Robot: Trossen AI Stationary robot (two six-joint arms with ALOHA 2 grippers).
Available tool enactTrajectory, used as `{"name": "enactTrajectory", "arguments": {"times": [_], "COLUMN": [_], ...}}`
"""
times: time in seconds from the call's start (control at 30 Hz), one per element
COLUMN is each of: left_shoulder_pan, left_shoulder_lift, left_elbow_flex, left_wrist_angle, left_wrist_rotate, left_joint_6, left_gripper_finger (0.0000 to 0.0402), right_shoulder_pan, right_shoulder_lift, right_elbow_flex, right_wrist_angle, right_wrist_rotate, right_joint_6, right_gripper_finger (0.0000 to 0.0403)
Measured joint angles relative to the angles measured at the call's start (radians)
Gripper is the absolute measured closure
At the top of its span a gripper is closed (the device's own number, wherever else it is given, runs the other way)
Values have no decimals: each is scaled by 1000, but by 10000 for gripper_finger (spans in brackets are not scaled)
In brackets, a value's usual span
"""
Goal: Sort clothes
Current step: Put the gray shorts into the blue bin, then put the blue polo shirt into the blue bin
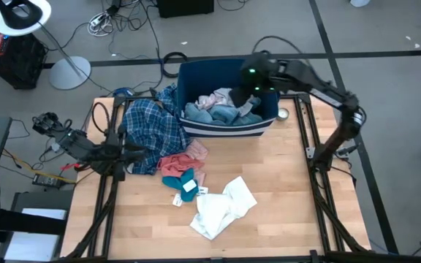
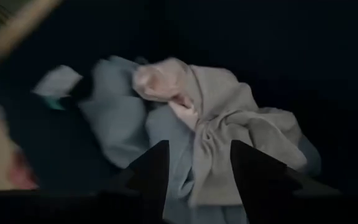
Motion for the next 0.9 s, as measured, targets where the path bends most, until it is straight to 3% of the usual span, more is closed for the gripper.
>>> {"name": "enactTrajectory", "arguments": {"times": [0.17,0.3,0.43,0.6,0.73,0.9], "left_shoulder_pan": [0,0,0,0,0,1], "left_shoulder_lift": [0,7,21,47,61,65], "left_elbow_flex": [0,0,0,0,0,0], "left_wrist_angle": [-4,-3,-4,-4,-3,-3], "left_wrist_rotate": [-18,-38,-49,-51,-53,-64], "left_joint_6": [-5,-6,-3,2,24,27], "left_gripper_finger": [294,294,294,294,294,294], "right_shoulder_pan": [71,191,374,603,730,813], "right_shoulder_lift": [-115,-171,-201,-184,-178,-180], "right_elbow_flex": [0,0,0,-10,-128,-357], "right_wrist_angle": [-1,-1,-19,-177,-163,14], "right_wrist_rotate": [5,33,175,393,448,432], "right_joint_6": [54,101,153,371,527,658], "right_gripper_finger": [232,232,232,232,232,232]}}
